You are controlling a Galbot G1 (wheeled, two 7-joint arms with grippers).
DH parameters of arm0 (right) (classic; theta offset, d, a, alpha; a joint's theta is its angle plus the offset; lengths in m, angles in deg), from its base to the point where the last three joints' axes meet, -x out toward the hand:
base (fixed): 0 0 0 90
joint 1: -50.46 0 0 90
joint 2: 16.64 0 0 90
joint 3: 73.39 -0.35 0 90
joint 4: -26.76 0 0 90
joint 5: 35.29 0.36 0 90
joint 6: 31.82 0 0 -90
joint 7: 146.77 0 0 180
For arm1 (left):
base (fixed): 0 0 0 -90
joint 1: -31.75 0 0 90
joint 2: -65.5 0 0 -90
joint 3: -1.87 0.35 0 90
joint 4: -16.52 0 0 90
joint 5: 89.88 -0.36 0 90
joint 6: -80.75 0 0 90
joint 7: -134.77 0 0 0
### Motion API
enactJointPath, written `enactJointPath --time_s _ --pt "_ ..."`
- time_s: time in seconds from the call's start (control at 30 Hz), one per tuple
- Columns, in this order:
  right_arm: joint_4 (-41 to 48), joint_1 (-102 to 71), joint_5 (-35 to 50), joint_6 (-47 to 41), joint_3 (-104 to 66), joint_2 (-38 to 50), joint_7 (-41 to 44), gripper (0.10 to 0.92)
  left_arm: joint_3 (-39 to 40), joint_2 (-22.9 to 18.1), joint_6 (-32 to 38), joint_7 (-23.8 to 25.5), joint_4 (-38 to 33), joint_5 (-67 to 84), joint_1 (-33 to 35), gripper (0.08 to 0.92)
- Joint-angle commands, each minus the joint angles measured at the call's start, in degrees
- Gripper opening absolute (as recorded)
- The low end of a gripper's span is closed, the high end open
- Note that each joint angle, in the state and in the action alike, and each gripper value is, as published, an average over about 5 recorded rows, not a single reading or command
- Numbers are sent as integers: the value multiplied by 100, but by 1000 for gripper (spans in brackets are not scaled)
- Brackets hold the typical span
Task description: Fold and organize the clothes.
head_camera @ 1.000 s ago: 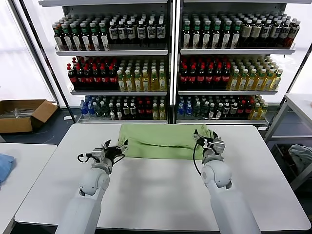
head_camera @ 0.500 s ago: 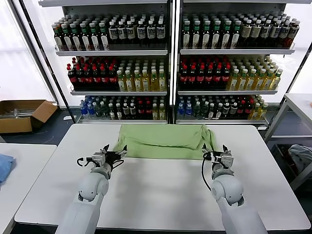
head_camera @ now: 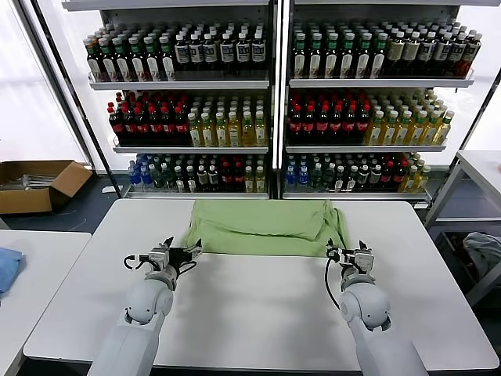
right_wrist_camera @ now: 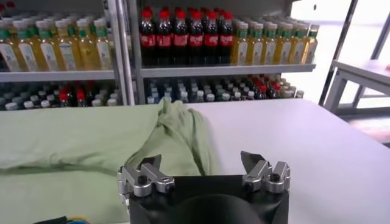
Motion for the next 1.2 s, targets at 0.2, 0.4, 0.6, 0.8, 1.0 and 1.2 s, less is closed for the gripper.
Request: enactJointPath --time_s 0.2,0.4,0.6,0.8,1.0,1.2 --pt "336 -30 56 -43 1 -40 43 806 34 -14 -10 39 290 -178 8 742" --pt "394 -137 82 20 -17 -51 115 656 25 -24 -5 63 349 -260 65 568" --pt "291 -276 69 68 -40 -35 165 483 20 -24 -3 79 291 -296 154 395" --pt "-49 -521 -19 74 -56 17 207 309 18 -24 31 120 178 -367 266 222" --pt "-519 -784 -194 109 -105 23 215 151 -23 -16 159 121 -36 -506 421 92" --pt "-1558 -1306 -341 88 -210 46 171 124 -82 106 179 57 -1088 -611 1008 86"
